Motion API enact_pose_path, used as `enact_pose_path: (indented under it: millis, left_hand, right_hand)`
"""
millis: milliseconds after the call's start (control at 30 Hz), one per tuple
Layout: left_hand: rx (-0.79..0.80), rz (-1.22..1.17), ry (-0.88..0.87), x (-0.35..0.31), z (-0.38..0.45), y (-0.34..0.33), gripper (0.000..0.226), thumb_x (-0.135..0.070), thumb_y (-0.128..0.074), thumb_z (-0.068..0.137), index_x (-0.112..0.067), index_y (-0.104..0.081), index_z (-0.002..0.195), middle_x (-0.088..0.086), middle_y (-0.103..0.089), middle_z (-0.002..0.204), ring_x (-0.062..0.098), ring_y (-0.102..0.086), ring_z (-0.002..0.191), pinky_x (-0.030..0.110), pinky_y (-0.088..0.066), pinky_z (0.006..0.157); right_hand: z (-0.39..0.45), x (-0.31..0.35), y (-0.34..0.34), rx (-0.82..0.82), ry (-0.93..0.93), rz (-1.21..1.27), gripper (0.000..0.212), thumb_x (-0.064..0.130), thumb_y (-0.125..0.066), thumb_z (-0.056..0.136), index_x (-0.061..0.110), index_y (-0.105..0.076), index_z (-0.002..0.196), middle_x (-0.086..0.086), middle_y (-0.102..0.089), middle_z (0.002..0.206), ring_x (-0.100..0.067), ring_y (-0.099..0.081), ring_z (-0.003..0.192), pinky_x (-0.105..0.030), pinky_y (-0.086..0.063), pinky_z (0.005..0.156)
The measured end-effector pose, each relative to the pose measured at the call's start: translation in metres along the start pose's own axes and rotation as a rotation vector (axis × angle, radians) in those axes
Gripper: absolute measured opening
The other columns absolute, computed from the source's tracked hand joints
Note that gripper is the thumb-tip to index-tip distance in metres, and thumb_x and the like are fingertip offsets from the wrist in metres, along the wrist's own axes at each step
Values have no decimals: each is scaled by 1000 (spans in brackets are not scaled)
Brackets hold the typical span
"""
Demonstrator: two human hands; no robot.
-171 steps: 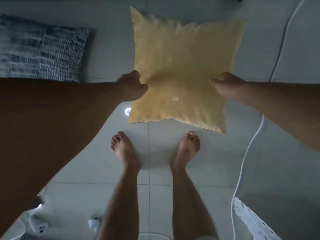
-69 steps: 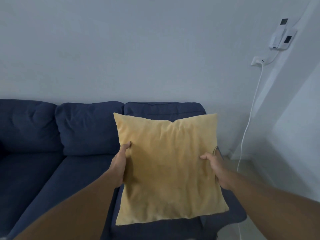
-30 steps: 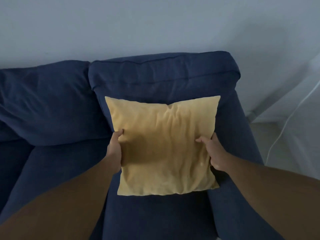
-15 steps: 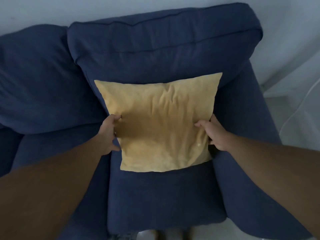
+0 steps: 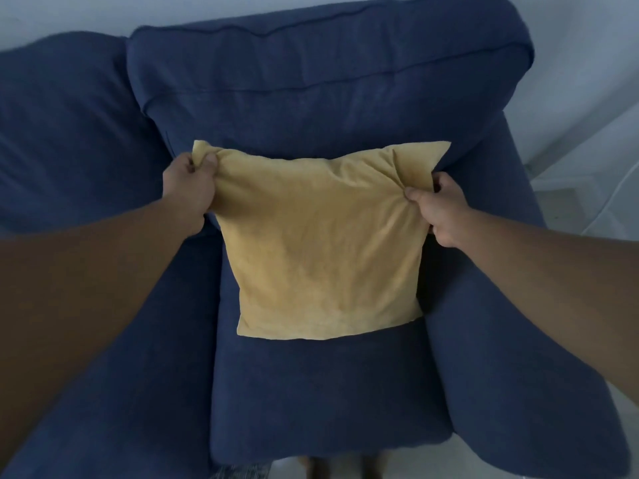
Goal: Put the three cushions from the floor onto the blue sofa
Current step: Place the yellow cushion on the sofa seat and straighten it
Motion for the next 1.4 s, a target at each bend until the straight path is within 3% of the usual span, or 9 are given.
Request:
enact_pose_path:
  millis: [267, 367, 500, 633, 767, 867, 1000, 1133, 1400]
  left_hand:
    - [-61, -88, -165, -14, -14, 23, 19, -47, -56, 101, -31, -57, 91, 0, -59, 107, 18, -55, 98, 63, -55, 103]
    - [-85, -45, -190, -16, -20, 22, 16, -45, -55, 104, -30, -56, 111, 0, -64, 123, 18, -62, 110, 55, -55, 107]
    - [-179, 95, -286, -21, -35, 20, 56, -37, -58, 105, -27, -38, 157, -3, -49, 159, 17, -51, 141, 40, -43, 119]
    - [-439, 399, -638, -54, -84, 9, 55, -32, -45, 109, -23, -38, 162, 6, -21, 178, 26, -21, 163, 57, -10, 131]
    - [-104, 786, -858, -38, -105, -69, 86, -68, -43, 102, -25, -13, 170, 14, 5, 179, 41, 9, 164, 58, 18, 125]
    - [104, 1117, -1054, -20, -104, -106, 109, -86, -43, 89, -29, 4, 170, 18, 16, 176, 48, 15, 161, 66, 18, 122]
    - [122, 1317, -1182, -23, -72, -102, 119, -79, -59, 85, -31, 8, 169, 23, 12, 176, 50, 8, 161, 71, 9, 122]
    - [76, 1407, -1176, -30, -48, -99, 118, -73, -64, 84, -32, 5, 170, 18, 6, 178, 48, 5, 162, 72, 3, 125]
    - [184, 1200, -1116, -32, -62, -94, 120, -72, -72, 81, -33, -1, 170, 7, 5, 180, 39, 8, 165, 62, 9, 129]
  right_hand:
    - [-15, 42, 20, -58, 269, -48, 22, 15, -64, 105, 22, -58, 125, 3, -61, 120, -5, -60, 95, -22, -47, 74]
    - [-16, 39, 23, -84, 279, -105, 25, 19, -65, 105, 19, -58, 129, 4, -61, 117, -4, -59, 92, -27, -53, 81]
    - [-21, 19, 29, -141, 168, -169, 29, 32, -67, 102, 21, -57, 127, 3, -63, 117, -12, -62, 94, -50, -59, 97]
    - [-48, 44, 31, -361, 427, -513, 31, 26, -64, 98, 22, -55, 127, -4, -60, 131, -27, -60, 118, -41, -51, 89]
    - [-76, 79, -27, -328, 877, -950, 56, 26, -63, 91, 23, -52, 146, -14, -38, 164, -40, -39, 146, -59, -38, 112]
    - [-77, 85, -74, -147, 1065, -1259, 74, 49, -57, 94, 31, -35, 162, -17, -16, 176, -44, -30, 155, -65, -30, 119]
    - [-54, 77, -85, -59, 986, -1481, 84, 76, -34, 97, 37, -13, 168, -9, -32, 171, -37, -42, 145, -60, -32, 110]
    - [-52, 72, -87, -79, 976, -1519, 84, 80, -28, 96, 37, -17, 167, -4, -53, 151, -36, -51, 130, -56, -35, 102]
    - [-59, 85, -80, -76, 949, -1501, 82, 80, -36, 94, 37, -28, 163, -5, -49, 153, -36, -50, 131, -56, -35, 104]
Point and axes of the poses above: each hand's wrist, its own z-axis towards the middle knuckle, its own y-axis out of the back of the hand, x = y × z, the point moved 10 cm from there along z, towards the middle knuckle
